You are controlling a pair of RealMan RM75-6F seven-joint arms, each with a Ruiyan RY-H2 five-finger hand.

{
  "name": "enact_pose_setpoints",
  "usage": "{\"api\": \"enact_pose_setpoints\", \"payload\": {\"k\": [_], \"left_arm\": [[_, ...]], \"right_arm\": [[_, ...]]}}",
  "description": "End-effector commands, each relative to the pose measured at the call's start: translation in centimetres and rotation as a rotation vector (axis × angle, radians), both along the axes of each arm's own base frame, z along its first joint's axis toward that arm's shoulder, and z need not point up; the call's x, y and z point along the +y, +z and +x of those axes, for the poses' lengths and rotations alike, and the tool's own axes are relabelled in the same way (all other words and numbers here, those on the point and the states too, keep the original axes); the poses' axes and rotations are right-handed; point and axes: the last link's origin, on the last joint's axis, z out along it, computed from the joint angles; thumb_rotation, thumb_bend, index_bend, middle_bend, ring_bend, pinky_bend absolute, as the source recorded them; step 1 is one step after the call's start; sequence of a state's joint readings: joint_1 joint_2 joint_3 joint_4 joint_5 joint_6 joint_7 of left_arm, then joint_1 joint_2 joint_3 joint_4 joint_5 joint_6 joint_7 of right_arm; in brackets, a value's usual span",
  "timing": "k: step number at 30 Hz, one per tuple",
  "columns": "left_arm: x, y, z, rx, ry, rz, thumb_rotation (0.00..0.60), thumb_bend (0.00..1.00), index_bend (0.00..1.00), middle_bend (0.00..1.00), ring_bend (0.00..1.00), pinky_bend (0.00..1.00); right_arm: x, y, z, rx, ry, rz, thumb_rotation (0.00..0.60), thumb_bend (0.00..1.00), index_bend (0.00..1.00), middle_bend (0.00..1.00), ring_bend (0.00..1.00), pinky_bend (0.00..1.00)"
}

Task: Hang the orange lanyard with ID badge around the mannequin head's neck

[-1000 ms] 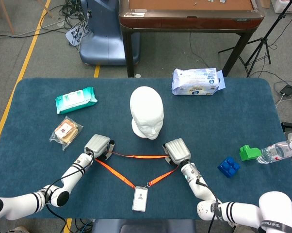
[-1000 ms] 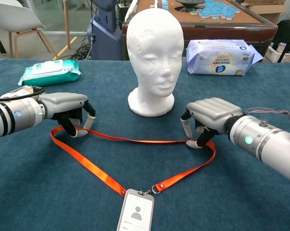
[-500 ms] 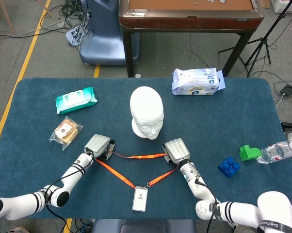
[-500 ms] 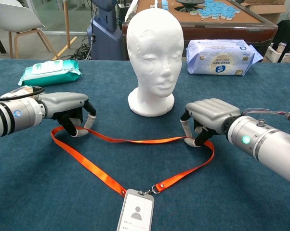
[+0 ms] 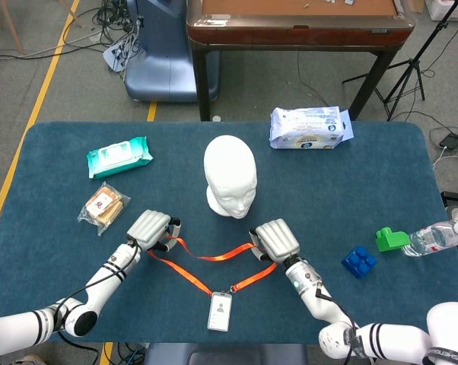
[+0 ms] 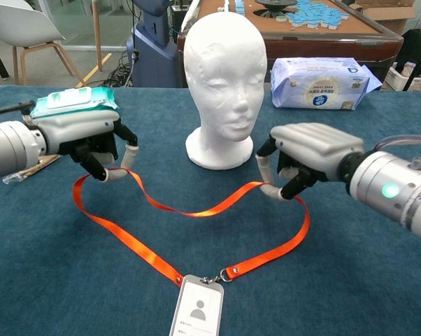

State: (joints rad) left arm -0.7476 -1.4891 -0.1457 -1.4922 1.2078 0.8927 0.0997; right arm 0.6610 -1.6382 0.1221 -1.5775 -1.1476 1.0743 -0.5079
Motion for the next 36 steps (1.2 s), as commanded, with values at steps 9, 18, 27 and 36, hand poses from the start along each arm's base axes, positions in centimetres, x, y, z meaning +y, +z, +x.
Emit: {"api": "enact_pose_setpoints", "payload": {"k": [9, 18, 27, 36], "left_arm": [[-1.7, 8.5, 7.3, -0.234, -0.155, 0.111, 0.600, 0.36, 0.57, 1.00, 1.00, 1.00], [-0.7, 10.4, 12.7, -0.316, -0.198, 0.133, 0.600, 0.36, 0.58, 1.00, 1.00, 1.00], [2.4, 10.5, 13.8, -0.247, -0.175, 0.252, 0.600, 0.36, 0.58, 1.00, 1.00, 1.00], [5.7, 11.0, 14.1, -0.149, -0.168, 0.389, 0.600, 0.36, 0.58, 1.00, 1.00, 1.00]], "right_arm": [[1.5, 9.8, 0.8, -0.222, 0.112, -0.218, 0.600, 0.43, 0.64, 1.00, 1.00, 1.00], [0.0, 14.5, 0.5, -0.281, 0.099, -0.364, 0.600, 0.43, 0.64, 1.00, 1.00, 1.00], [-2.6, 16.3, 0.7, -0.285, 0.071, -0.436, 0.600, 0.43, 0.64, 1.00, 1.00, 1.00], [-5.2, 15.3, 1.7, -0.289, 0.037, -0.465, 0.600, 0.43, 0.64, 1.00, 1.00, 1.00]]}}
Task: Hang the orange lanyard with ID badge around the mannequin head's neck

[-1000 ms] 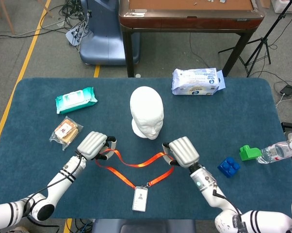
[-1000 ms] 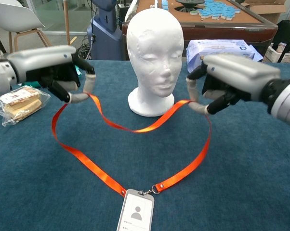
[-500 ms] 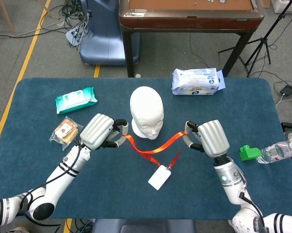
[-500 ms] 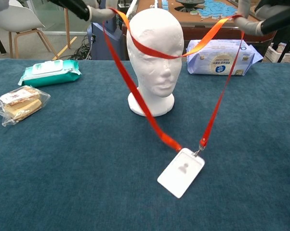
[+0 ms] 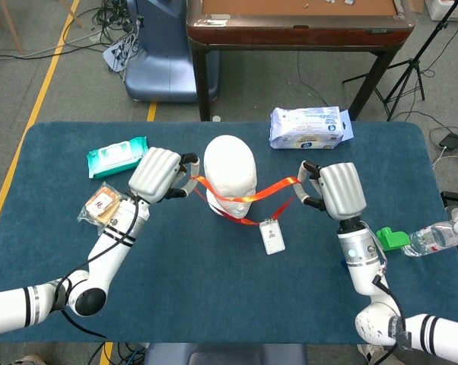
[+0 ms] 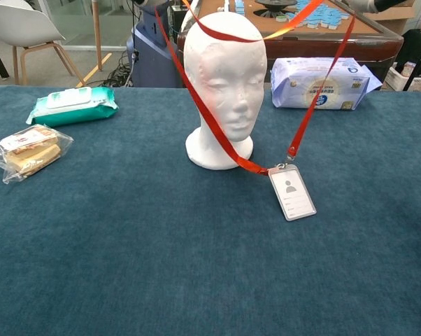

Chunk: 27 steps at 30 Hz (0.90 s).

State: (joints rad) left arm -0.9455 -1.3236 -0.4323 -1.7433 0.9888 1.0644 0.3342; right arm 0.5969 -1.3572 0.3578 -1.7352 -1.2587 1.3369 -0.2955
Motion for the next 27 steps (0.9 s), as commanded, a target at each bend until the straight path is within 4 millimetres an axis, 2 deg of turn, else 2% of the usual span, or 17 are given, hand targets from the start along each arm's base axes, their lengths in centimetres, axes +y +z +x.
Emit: {"api": "enact_pose_setpoints", "payload": {"k": [1, 6, 15, 27], "left_arm": [[1.3, 0.2, 0.3, 0.016, 0.020, 0.050, 0.600, 0.36, 0.58, 1.00, 1.00, 1.00], [2.8, 0.2, 0.1, 0.004, 0.067, 0.053, 0.600, 0.36, 0.58, 1.00, 1.00, 1.00], [4.9, 0.0, 0.1, -0.052, 0.119, 0.067, 0.600, 0.36, 0.58, 1.00, 1.00, 1.00], [8.1, -1.9, 0.1, -0.015, 0.209, 0.074, 0.600, 0.36, 0.58, 1.00, 1.00, 1.00]], "right_arm": [[-1.0, -0.6, 0.6, 0.003, -0.012, -0.008, 0.600, 0.43, 0.64, 1.00, 1.00, 1.00], [-2.2, -1.6, 1.3, -0.001, -0.036, -0.024, 0.600, 0.43, 0.64, 1.00, 1.00, 1.00], [-4.1, -2.0, 1.9, -0.041, -0.084, -0.082, 0.600, 0.43, 0.64, 1.00, 1.00, 1.00], [-6.4, -3.6, 2.4, -0.023, -0.153, -0.124, 0.600, 0.43, 0.64, 1.00, 1.00, 1.00]]}}
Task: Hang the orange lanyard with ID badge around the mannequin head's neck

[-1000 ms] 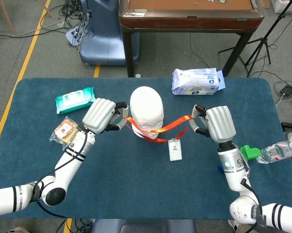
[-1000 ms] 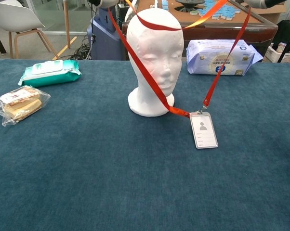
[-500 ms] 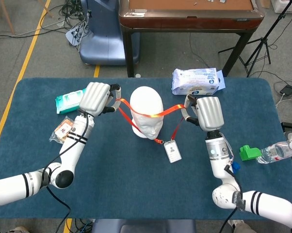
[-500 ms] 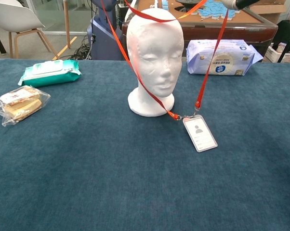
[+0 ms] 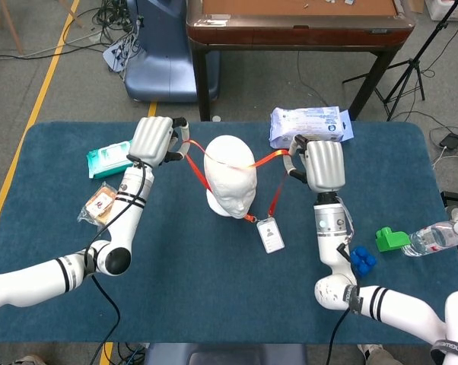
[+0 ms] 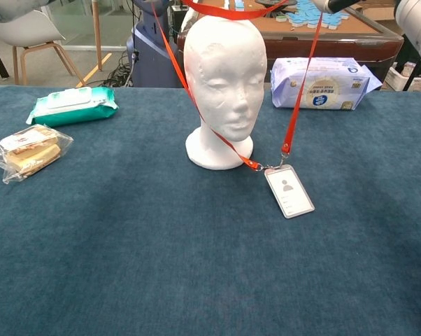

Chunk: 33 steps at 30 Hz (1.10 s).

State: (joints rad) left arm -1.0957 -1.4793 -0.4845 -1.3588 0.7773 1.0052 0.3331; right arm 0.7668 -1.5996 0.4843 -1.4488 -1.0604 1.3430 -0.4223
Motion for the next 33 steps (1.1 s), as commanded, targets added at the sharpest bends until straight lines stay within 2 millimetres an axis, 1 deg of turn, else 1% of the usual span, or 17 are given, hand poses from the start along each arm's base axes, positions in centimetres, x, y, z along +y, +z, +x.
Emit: {"api": "enact_pose_setpoints", "payload": {"k": [1, 6, 13, 16, 17, 18, 19, 21, 23, 25, 28, 33], "left_arm": [[1.0, -0.8, 0.3, 0.006, 0.034, -0.013, 0.600, 0.36, 0.58, 1.00, 1.00, 1.00], [2.2, -1.5, 0.5, -0.013, 0.075, -0.015, 0.600, 0.36, 0.57, 1.00, 1.00, 1.00], [3.7, -2.9, 0.3, 0.037, 0.120, -0.031, 0.600, 0.35, 0.54, 1.00, 1.00, 1.00], [4.1, -3.1, 0.2, 0.038, 0.140, -0.032, 0.600, 0.35, 0.50, 1.00, 1.00, 1.00], [4.2, -3.2, 0.1, 0.041, 0.147, -0.036, 0.600, 0.34, 0.45, 1.00, 1.00, 1.00], [4.4, -3.2, 0.0, 0.046, 0.158, -0.043, 0.600, 0.33, 0.39, 1.00, 1.00, 1.00], [4.4, -3.3, -0.1, 0.050, 0.167, -0.051, 0.600, 0.31, 0.33, 1.00, 1.00, 1.00], [4.6, -3.3, -0.3, 0.057, 0.186, -0.072, 0.600, 0.25, 0.20, 1.00, 1.00, 1.00], [4.6, -3.3, -0.4, 0.056, 0.199, -0.084, 0.600, 0.22, 0.11, 1.00, 1.00, 1.00], [4.6, -3.1, -0.5, 0.054, 0.204, -0.090, 0.600, 0.21, 0.07, 1.00, 1.00, 1.00], [4.6, -2.8, -0.6, 0.053, 0.202, -0.091, 0.600, 0.19, 0.03, 1.00, 0.99, 1.00], [4.4, -2.3, -0.8, 0.050, 0.192, -0.112, 0.600, 0.18, 0.01, 0.98, 0.97, 0.99]], "right_arm": [[-0.7, -0.4, 0.3, -0.008, -0.023, -0.014, 0.600, 0.43, 0.64, 1.00, 1.00, 1.00], [-1.9, -1.0, 0.1, -0.003, -0.071, -0.028, 0.600, 0.43, 0.64, 1.00, 1.00, 1.00], [-3.0, -1.9, 0.3, -0.022, -0.107, -0.032, 0.600, 0.43, 0.64, 1.00, 1.00, 1.00], [-3.3, -2.1, 0.3, -0.023, -0.116, -0.033, 0.600, 0.43, 0.64, 1.00, 1.00, 1.00], [-3.4, -2.2, 0.3, -0.023, -0.119, -0.032, 0.600, 0.43, 0.64, 1.00, 1.00, 1.00], [-3.5, -2.3, 0.3, -0.020, -0.126, -0.023, 0.600, 0.43, 0.60, 1.00, 1.00, 1.00], [-3.5, -2.4, 0.2, -0.018, -0.131, -0.014, 0.600, 0.43, 0.54, 1.00, 1.00, 1.00], [-3.5, -2.5, 0.1, -0.008, -0.136, 0.000, 0.600, 0.43, 0.38, 1.00, 1.00, 1.00], [-3.5, -2.6, 0.0, -0.003, -0.135, 0.010, 0.600, 0.43, 0.21, 1.00, 1.00, 1.00], [-3.5, -2.5, 0.1, 0.000, -0.128, 0.011, 0.600, 0.42, 0.10, 1.00, 1.00, 1.00], [-3.3, -2.3, 0.2, -0.006, -0.113, 0.014, 0.600, 0.41, 0.03, 1.00, 1.00, 1.00], [-3.2, -1.8, 0.3, 0.011, -0.104, 0.014, 0.600, 0.39, 0.01, 1.00, 1.00, 1.00]]}}
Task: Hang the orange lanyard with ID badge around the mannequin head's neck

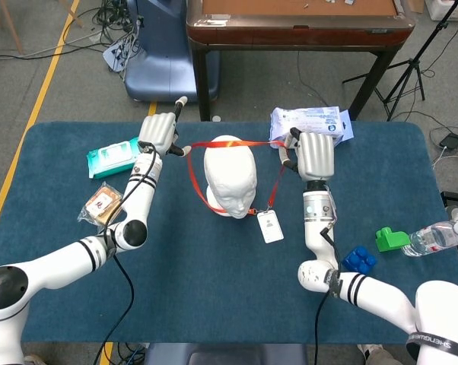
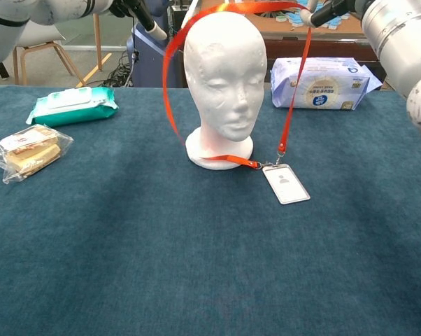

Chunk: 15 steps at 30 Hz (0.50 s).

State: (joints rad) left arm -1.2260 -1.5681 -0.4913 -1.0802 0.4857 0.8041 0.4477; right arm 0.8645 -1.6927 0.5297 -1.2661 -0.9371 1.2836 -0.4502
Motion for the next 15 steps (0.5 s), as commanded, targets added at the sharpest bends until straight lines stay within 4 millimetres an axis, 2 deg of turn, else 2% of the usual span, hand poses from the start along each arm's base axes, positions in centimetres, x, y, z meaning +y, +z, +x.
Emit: {"api": "enact_pose_setpoints", "payload": {"k": [1, 3, 5, 9, 10, 15], "left_arm": [[-0.12, 0.08, -0.24, 0.004, 0.000, -0.021, 0.600, 0.18, 0.01, 0.98, 0.97, 0.99], [-0.10, 0.12, -0.21, 0.019, -0.003, -0.015, 0.600, 0.18, 0.00, 0.98, 0.97, 0.99], [-0.02, 0.14, -0.17, 0.034, -0.004, 0.002, 0.600, 0.15, 0.00, 0.97, 0.96, 0.98], [0.17, 0.24, -0.19, 0.039, 0.002, 0.018, 0.600, 0.09, 0.00, 0.96, 0.95, 0.96], [0.20, 0.25, -0.30, 0.042, 0.006, 0.012, 0.600, 0.07, 0.00, 0.96, 0.95, 0.96], [0.18, 0.39, -0.60, 0.069, 0.014, -0.017, 0.600, 0.02, 0.00, 0.93, 0.93, 0.93]], "right_arm": [[-0.09, 0.25, -0.03, 0.012, -0.013, 0.006, 0.600, 0.39, 0.01, 1.00, 1.00, 1.00], [-0.45, 0.47, 0.03, 0.014, -0.036, 0.004, 0.600, 0.39, 0.01, 1.00, 1.00, 1.00], [-0.73, 0.64, 0.16, 0.019, -0.051, 0.003, 0.600, 0.34, 0.01, 1.00, 1.00, 1.00], [-0.94, 0.88, 0.24, 0.029, -0.071, -0.006, 0.600, 0.07, 0.01, 1.00, 1.00, 1.00], [-0.97, 0.93, 0.19, 0.030, -0.075, -0.006, 0.600, 0.02, 0.01, 1.00, 1.00, 1.00], [-1.01, 0.99, -0.07, 0.019, -0.087, 0.021, 0.600, 0.00, 0.00, 1.00, 1.00, 1.00]]}}
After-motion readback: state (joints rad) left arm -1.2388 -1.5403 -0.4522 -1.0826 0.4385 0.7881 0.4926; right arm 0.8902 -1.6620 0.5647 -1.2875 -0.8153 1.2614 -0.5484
